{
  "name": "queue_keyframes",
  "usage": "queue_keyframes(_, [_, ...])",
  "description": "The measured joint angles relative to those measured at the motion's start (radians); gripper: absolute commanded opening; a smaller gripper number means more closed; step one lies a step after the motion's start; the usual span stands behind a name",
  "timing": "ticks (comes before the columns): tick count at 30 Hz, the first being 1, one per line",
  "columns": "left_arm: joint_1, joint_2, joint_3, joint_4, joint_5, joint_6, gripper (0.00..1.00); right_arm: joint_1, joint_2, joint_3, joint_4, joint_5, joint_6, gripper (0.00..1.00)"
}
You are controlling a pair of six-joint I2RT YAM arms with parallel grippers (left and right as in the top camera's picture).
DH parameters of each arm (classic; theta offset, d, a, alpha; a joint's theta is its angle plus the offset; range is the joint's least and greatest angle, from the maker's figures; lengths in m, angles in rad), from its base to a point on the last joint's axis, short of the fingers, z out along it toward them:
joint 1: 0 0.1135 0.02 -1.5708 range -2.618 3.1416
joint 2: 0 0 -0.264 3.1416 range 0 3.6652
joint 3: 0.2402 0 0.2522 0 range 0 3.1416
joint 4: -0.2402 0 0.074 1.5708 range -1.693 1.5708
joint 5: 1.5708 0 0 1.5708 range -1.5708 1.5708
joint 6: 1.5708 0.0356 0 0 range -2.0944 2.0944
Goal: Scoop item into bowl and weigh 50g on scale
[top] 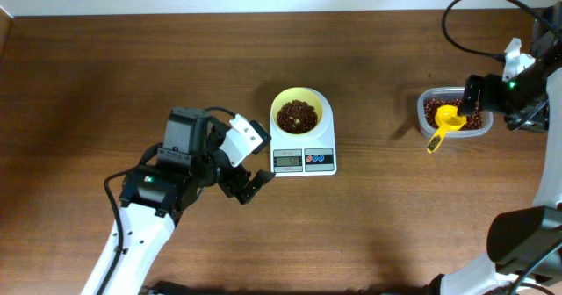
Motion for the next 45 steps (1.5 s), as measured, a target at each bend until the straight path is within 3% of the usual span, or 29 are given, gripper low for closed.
queue_keyframes(19, [0.000, 0.000, 0.000, -0.025, 0.000, 0.000, 0.99, 0.000, 0.000, 0.000, 0.000, 0.000, 0.000, 0.99])
queue_keyframes(23, [-0.003, 0.002, -0.001, -0.007, 0.021, -0.052, 0.99, 0.000, 0.000, 0.000, 0.000, 0.000, -0.001, 0.99])
queue_keyframes(26, [-0.063, 0.039, -0.008, 0.095, -0.086, -0.222, 0.99, 0.000, 0.000, 0.000, 0.000, 0.000, -0.001, 0.99])
queue_keyframes(29, [-0.172, 0.053, -0.068, 0.181, -0.286, -0.431, 0.99, 0.000, 0.000, 0.000, 0.000, 0.000, 0.000, 0.99])
queue_keyframes(34, [-0.254, 0.056, -0.191, 0.277, -0.457, -0.665, 0.99, 0.000, 0.000, 0.000, 0.000, 0.000, -0.001, 0.99])
queue_keyframes(39, [-0.343, 0.057, -0.283, 0.396, -0.513, -0.783, 0.99, 0.000, 0.000, 0.000, 0.000, 0.000, 0.000, 0.99])
queue_keyframes(45, [-0.492, 0.079, -0.299, 0.422, -0.619, -0.904, 0.99, 0.000, 0.000, 0.000, 0.000, 0.000, -0.001, 0.99])
